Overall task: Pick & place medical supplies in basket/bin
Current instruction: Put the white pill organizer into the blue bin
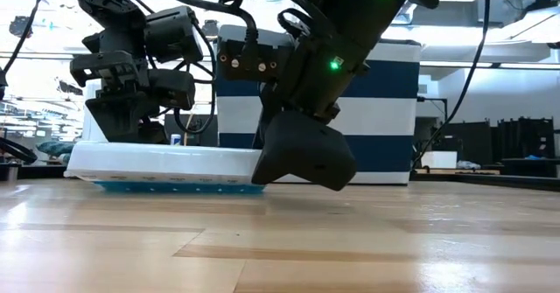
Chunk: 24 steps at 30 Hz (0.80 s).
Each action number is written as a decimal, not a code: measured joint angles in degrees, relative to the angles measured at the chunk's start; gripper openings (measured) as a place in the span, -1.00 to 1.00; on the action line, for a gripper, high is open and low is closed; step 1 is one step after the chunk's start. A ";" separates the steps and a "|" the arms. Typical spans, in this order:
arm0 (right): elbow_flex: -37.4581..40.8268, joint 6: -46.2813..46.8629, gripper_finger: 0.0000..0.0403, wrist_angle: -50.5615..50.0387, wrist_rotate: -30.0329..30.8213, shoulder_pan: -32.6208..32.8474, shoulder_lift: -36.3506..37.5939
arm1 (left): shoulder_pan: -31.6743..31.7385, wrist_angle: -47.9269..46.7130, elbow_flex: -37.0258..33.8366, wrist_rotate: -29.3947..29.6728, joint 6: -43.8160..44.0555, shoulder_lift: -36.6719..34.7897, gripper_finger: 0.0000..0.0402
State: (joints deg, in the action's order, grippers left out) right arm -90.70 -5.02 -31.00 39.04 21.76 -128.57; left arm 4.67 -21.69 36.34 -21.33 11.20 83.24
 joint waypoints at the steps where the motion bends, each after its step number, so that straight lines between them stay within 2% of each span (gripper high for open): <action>1: 0.00 0.00 0.06 -0.01 0.02 0.13 0.00 | 0.00 0.00 0.00 -0.04 0.00 0.00 -0.14; 8: 0.00 -3.82 0.06 -0.11 0.14 1.22 -0.07 | -0.07 0.17 -0.02 -1.65 -0.15 0.07 -0.14; 17: 0.00 -4.22 0.09 -0.01 -0.12 0.38 -0.07 | -0.04 0.24 -0.02 -2.29 0.44 0.07 -0.14; 24: -0.29 -8.85 0.06 0.04 0.03 1.60 -0.13 | -0.11 0.07 -0.02 -2.87 0.42 0.07 -0.14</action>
State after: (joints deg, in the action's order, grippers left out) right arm -90.99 -13.87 -30.96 39.07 23.36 -128.70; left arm 4.56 -21.63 36.32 -24.20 11.62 83.31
